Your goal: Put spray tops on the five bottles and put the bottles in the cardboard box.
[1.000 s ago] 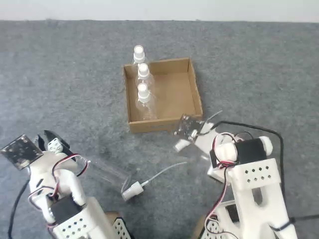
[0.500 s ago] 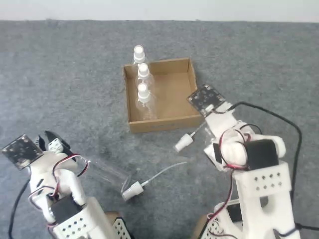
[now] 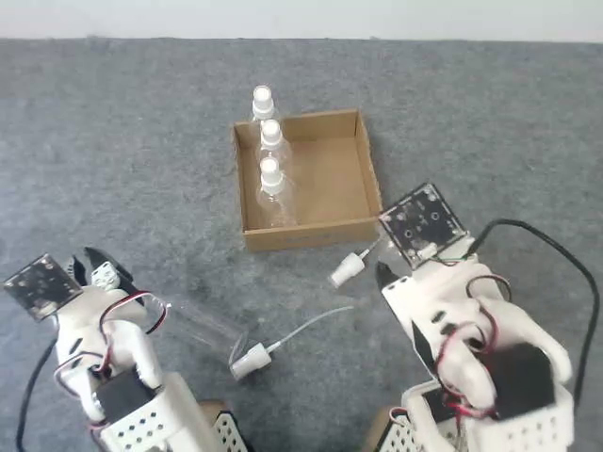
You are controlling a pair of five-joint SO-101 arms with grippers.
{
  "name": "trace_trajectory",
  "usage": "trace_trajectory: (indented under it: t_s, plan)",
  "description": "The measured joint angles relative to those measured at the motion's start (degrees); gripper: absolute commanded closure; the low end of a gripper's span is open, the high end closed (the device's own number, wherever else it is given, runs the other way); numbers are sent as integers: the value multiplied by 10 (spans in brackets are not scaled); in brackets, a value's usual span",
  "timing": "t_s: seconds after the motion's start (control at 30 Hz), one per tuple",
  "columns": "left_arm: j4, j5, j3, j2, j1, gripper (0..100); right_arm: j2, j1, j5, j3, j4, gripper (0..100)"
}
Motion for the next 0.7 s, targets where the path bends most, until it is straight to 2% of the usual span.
trace_trajectory:
  t_s: [0.37,0.7]
  plan:
    - [0,0,0,0,0,938,-69,-2,-9,160,-134,954]
    - [0,0,0,0,0,938,-142,0,-18,258,-181,954]
